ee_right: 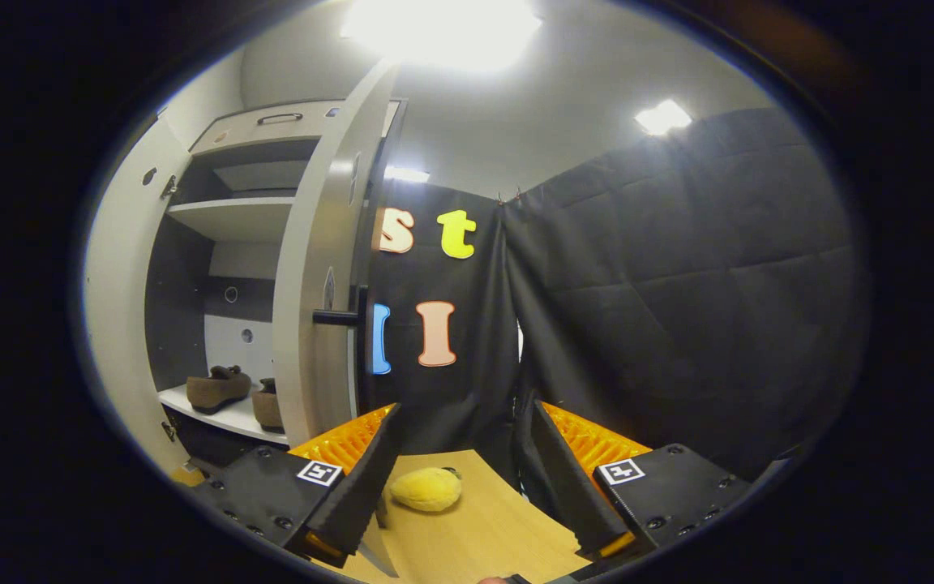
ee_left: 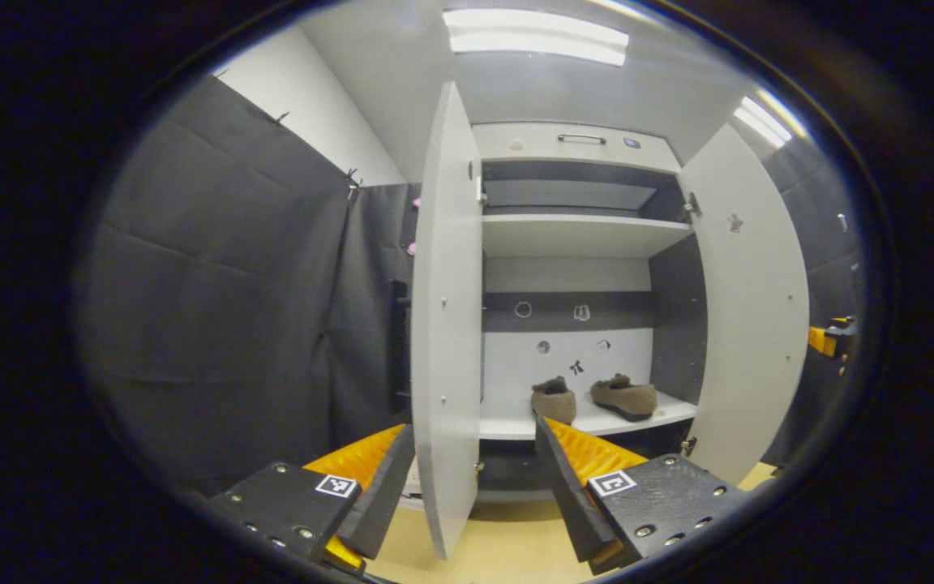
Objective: Grab one shoe with the right hand and put it into the shoe cabinet, grab the other shoe with the left hand and put it into the shoe cabinet; then close the right door with the right hand and the left door with the left hand.
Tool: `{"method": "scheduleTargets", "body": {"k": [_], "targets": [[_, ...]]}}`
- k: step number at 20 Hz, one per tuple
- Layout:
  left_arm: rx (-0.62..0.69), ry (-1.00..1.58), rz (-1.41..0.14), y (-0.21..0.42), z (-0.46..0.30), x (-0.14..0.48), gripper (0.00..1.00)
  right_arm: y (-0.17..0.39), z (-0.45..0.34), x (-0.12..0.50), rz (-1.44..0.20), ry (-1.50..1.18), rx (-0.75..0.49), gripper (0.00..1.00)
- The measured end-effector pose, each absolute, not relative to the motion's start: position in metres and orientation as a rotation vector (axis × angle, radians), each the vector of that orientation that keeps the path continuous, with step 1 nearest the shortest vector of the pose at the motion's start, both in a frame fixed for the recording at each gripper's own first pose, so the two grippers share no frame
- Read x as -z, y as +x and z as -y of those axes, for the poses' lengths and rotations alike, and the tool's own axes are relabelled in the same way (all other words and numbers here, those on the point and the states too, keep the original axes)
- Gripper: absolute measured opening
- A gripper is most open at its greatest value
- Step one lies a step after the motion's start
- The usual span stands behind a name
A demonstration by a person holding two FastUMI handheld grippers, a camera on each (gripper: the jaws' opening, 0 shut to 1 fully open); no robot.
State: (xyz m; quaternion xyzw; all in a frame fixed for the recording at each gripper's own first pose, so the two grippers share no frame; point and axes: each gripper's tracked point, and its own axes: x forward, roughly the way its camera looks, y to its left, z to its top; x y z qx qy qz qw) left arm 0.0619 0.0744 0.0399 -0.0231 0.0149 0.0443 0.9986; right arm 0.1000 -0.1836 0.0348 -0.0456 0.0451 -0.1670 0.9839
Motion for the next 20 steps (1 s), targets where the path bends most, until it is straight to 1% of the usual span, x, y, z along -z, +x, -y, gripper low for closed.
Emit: {"method": "scheduleTargets", "body": {"k": [1,3,5,6,8,9,10,11,12,13,14,20], "targets": [[-0.110,-0.047,-0.030,0.060,-0.088,-0.040,0.87,0.104,0.181,-0.035,-0.097,-0.093,0.346,0.99],[-0.147,-0.051,-0.029,0.057,-0.116,-0.040,0.87,0.106,0.180,-0.037,-0.094,-0.098,0.375,0.92],[-0.173,-0.056,-0.029,0.058,-0.140,-0.037,0.87,0.103,0.179,-0.037,-0.096,-0.091,0.391,0.93],[-0.180,-0.058,-0.031,0.059,-0.150,-0.037,0.87,0.104,0.177,-0.035,-0.102,-0.090,0.394,0.89],[-0.191,-0.061,-0.026,0.061,-0.171,-0.038,0.87,0.103,0.170,-0.035,-0.109,-0.102,0.405,0.89],[-0.192,-0.061,-0.019,0.063,-0.178,-0.038,0.87,0.102,0.168,-0.037,-0.109,-0.116,0.415,0.93],[-0.193,-0.060,-0.014,0.066,-0.184,-0.039,0.87,0.100,0.163,-0.039,-0.107,-0.116,0.416,0.93],[-0.195,-0.062,-0.013,0.067,-0.190,-0.038,0.87,0.102,0.158,-0.038,-0.108,-0.107,0.414,0.88],[-0.194,-0.066,-0.012,0.070,-0.194,-0.039,0.87,0.100,0.153,-0.038,-0.110,-0.099,0.411,0.91],[-0.190,-0.071,-0.011,0.072,-0.198,-0.039,0.87,0.099,0.149,-0.038,-0.109,-0.096,0.408,0.85],[-0.186,-0.075,-0.011,0.074,-0.199,-0.038,0.87,0.098,0.143,-0.038,-0.107,-0.096,0.403,0.90],[-0.168,-0.086,-0.019,0.085,-0.208,-0.032,0.87,0.097,0.102,-0.036,-0.093,-0.109,0.348,0.89]]}}
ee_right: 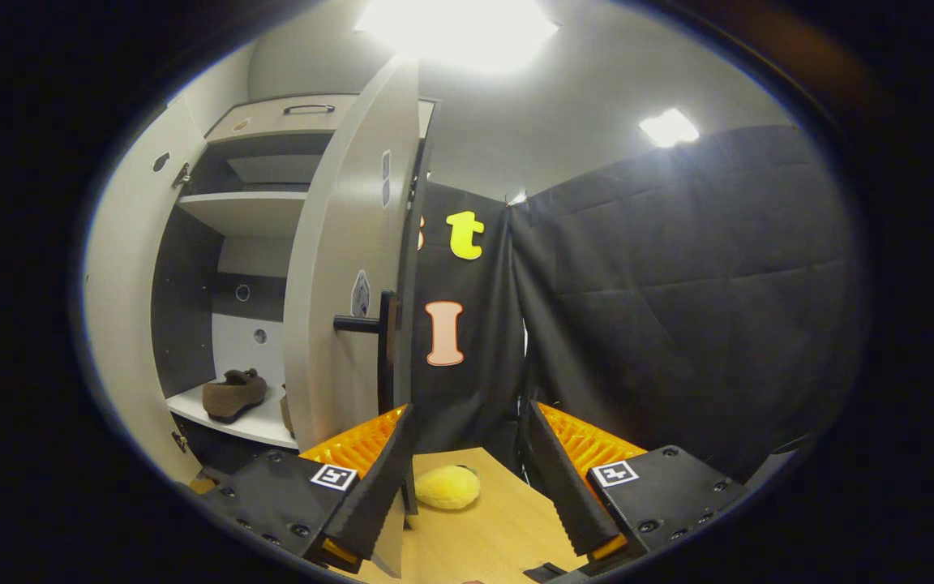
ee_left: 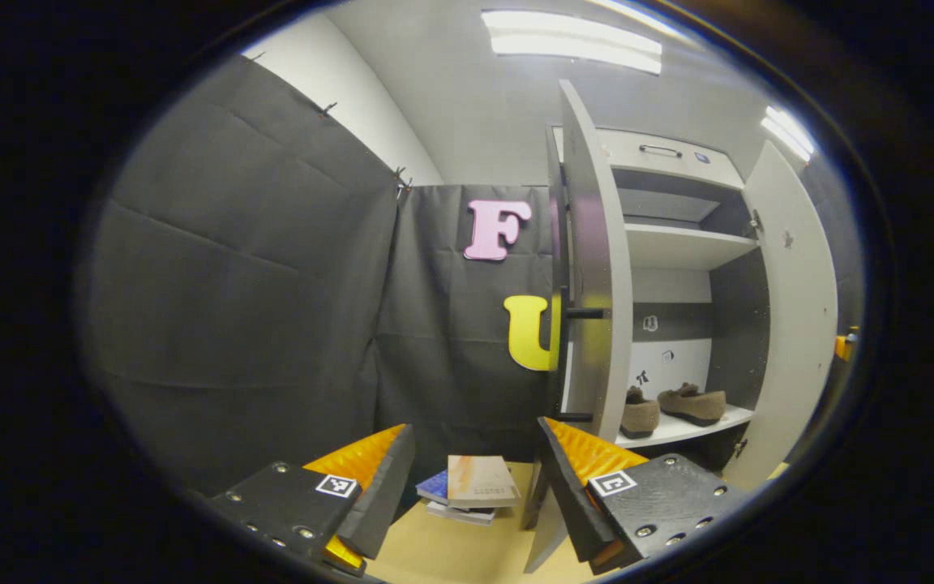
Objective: Grab one shoe with the right hand and put it into the shoe cabinet, grab the other shoe with the left hand and put it into the shoe cabinet; then close the right door with the right hand and the left door with the left hand.
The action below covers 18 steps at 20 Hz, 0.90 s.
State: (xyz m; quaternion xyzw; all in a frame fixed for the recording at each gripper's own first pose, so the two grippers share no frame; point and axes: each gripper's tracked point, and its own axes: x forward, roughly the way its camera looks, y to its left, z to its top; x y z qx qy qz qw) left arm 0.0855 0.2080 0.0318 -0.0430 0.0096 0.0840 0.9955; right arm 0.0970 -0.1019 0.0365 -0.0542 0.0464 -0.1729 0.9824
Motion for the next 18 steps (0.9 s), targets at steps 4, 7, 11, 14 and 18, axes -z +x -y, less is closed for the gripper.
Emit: {"method": "scheduleTargets", "body": {"k": [4,7,11,14,18], "targets": [[-0.163,-0.087,-0.020,0.090,-0.214,-0.030,0.87,0.104,0.074,-0.034,-0.090,-0.091,0.291,0.90],[-0.163,-0.092,-0.025,0.092,-0.219,-0.027,0.87,0.116,0.044,-0.032,-0.081,-0.064,0.210,0.90],[-0.165,-0.099,-0.028,0.094,-0.229,-0.026,0.87,0.140,0.011,-0.025,-0.081,-0.067,0.141,0.92],[-0.171,-0.087,-0.031,0.099,-0.236,-0.025,0.87,0.154,-0.006,-0.020,-0.082,-0.082,0.106,0.92],[-0.162,-0.090,-0.040,0.112,-0.241,-0.023,0.87,0.155,-0.013,-0.020,-0.079,-0.095,0.107,0.92]]}}
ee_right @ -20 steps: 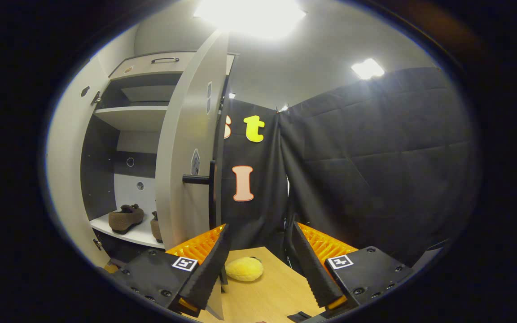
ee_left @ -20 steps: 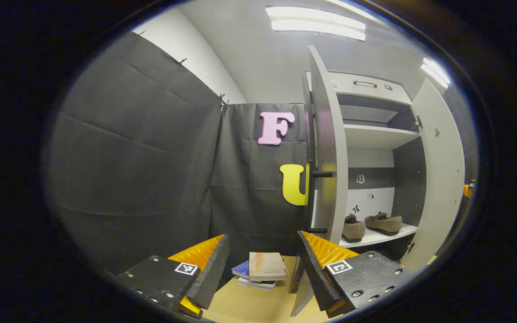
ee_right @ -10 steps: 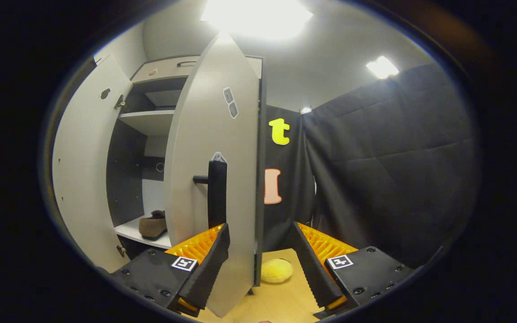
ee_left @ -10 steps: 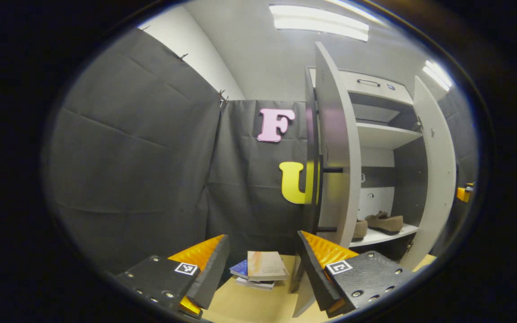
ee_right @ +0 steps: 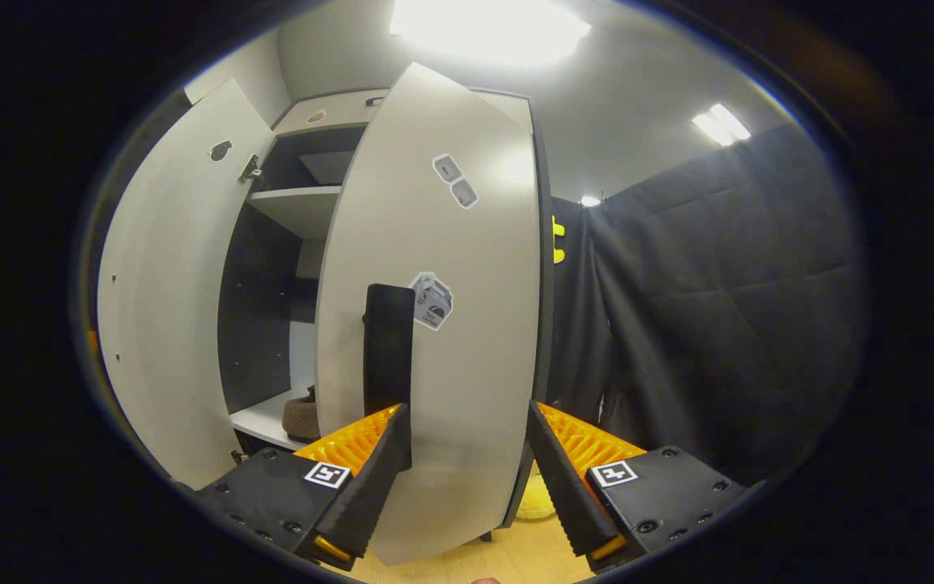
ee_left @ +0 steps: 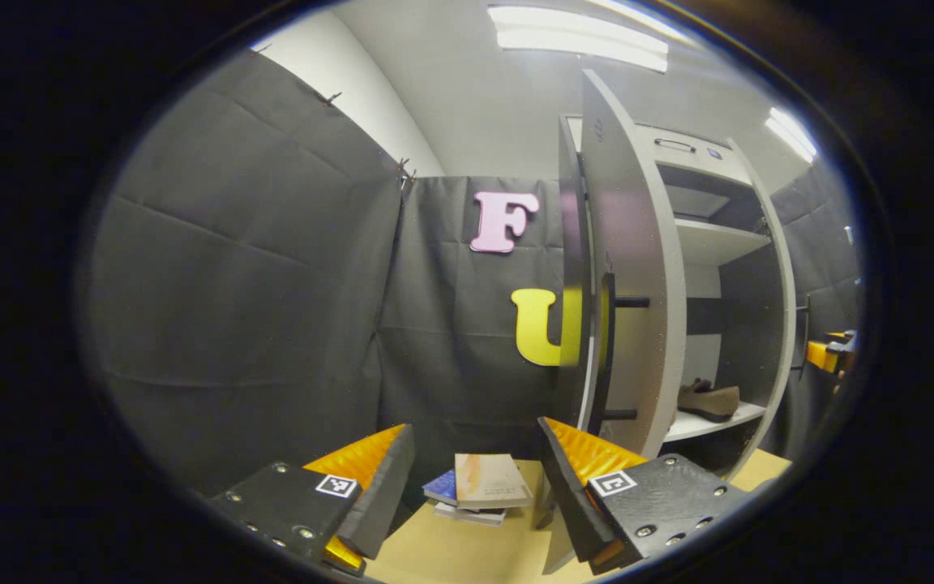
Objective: Grab one shoe with the right hand and put it into the shoe cabinet, grab the other shoe with the left hand and put it into the shoe cabinet; then close the right door with the right hand and the left door with the left hand.
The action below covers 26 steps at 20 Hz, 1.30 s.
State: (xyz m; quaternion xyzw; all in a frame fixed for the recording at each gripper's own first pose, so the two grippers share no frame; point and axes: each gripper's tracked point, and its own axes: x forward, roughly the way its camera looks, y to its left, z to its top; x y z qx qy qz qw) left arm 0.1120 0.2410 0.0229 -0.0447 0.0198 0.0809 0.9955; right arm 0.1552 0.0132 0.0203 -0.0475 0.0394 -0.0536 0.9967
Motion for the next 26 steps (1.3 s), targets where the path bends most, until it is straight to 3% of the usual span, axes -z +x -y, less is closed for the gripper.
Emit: {"method": "scheduleTargets", "body": {"k": [1,2,8,10,11,19,20,22,26], "targets": [[-0.153,-0.093,-0.040,0.116,-0.239,-0.023,0.87,0.153,-0.013,-0.020,-0.080,-0.094,0.108,0.90],[-0.140,-0.099,-0.038,0.122,-0.236,-0.025,0.87,0.151,-0.014,-0.020,-0.080,-0.089,0.106,0.98],[-0.063,-0.121,-0.012,0.150,-0.211,-0.035,0.87,0.124,0.002,-0.027,-0.048,-0.120,0.144,0.97],[-0.069,-0.101,-0.008,0.150,-0.210,-0.037,0.93,0.117,0.011,-0.027,-0.046,-0.149,0.147,0.96],[-0.072,-0.101,-0.007,0.149,-0.207,-0.037,0.80,0.115,0.016,-0.027,-0.043,-0.154,0.144,0.96],[-0.055,-0.088,-0.007,0.138,-0.135,-0.043,0.92,0.116,0.046,-0.022,-0.050,-0.108,0.080,0.97],[-0.055,-0.082,-0.003,0.138,-0.127,-0.044,0.86,0.115,0.049,-0.021,-0.051,-0.101,0.075,0.97],[-0.058,-0.075,0.003,0.137,-0.112,-0.045,0.92,0.110,0.059,-0.019,-0.057,-0.100,0.075,0.97],[-0.039,-0.100,-0.008,0.145,-0.086,-0.044,0.92,0.100,0.080,-0.014,-0.071,-0.097,0.083,0.97]]}}
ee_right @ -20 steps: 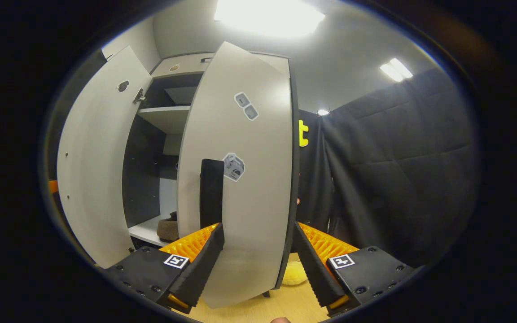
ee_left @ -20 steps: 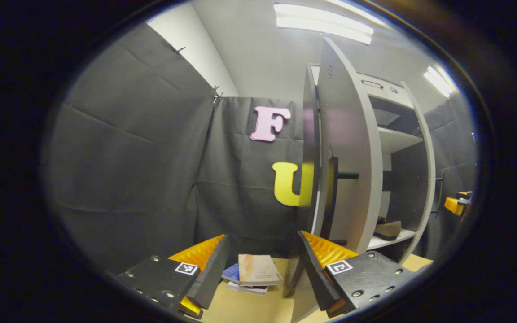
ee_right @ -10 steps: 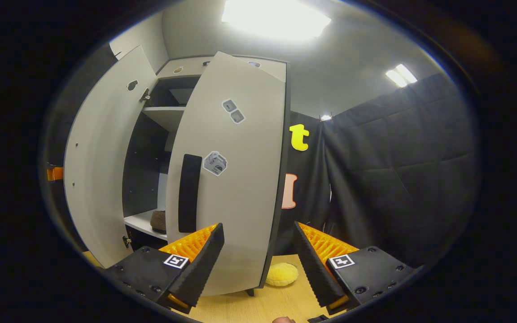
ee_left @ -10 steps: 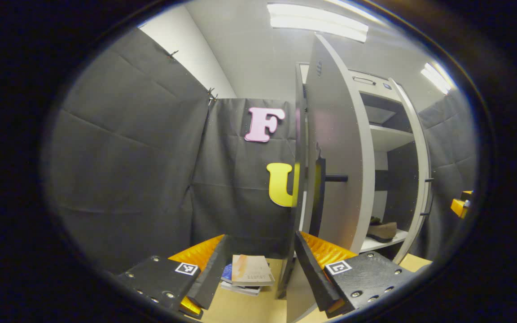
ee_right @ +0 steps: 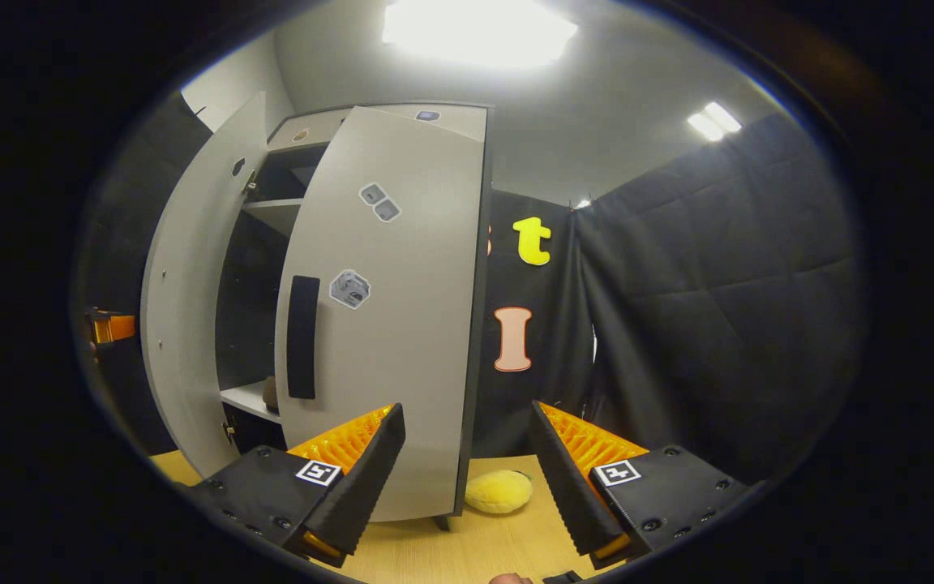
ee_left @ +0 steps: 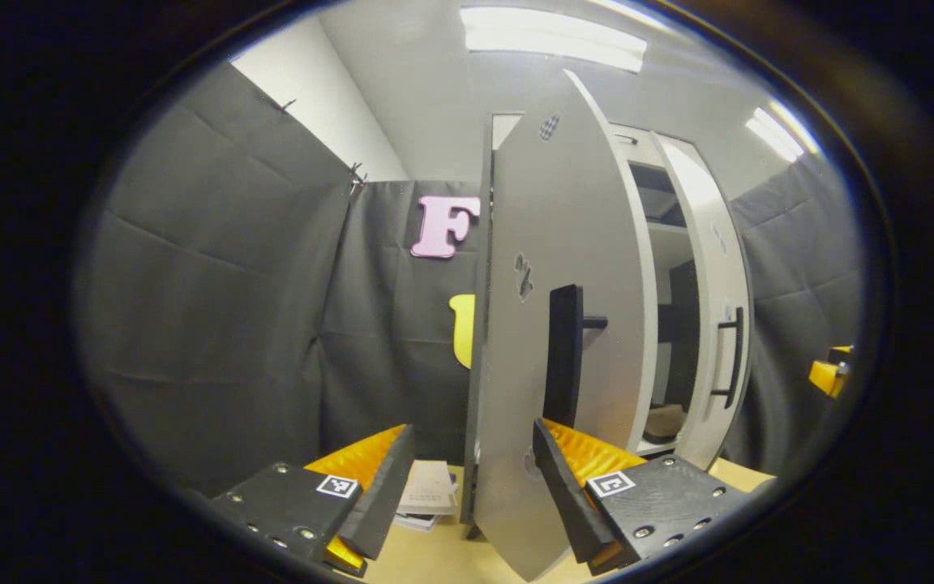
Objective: Grab one shoe with the right hand and put it into the shoe cabinet, grab the other shoe with the left hand and put it into the shoe cabinet; then close the right door with the right hand and the left door with the left hand.
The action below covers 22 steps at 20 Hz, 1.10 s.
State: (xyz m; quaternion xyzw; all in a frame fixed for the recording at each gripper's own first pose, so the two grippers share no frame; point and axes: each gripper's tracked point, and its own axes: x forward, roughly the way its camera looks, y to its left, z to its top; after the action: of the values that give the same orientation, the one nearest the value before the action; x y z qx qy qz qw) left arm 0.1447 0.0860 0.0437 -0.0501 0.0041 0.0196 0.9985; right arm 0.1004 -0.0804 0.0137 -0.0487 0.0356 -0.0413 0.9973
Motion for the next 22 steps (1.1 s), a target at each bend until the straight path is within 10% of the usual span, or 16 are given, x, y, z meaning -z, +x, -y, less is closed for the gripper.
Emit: {"method": "scheduleTargets", "body": {"k": [15,22], "targets": [[0.074,-0.075,-0.003,0.207,0.023,-0.037,0.80,0.079,0.115,-0.002,-0.103,-0.072,0.073,0.98],[0.001,-0.014,0.008,0.189,0.002,-0.057,0.92,0.078,0.100,-0.003,-0.097,-0.019,-0.021,0.97]]}}
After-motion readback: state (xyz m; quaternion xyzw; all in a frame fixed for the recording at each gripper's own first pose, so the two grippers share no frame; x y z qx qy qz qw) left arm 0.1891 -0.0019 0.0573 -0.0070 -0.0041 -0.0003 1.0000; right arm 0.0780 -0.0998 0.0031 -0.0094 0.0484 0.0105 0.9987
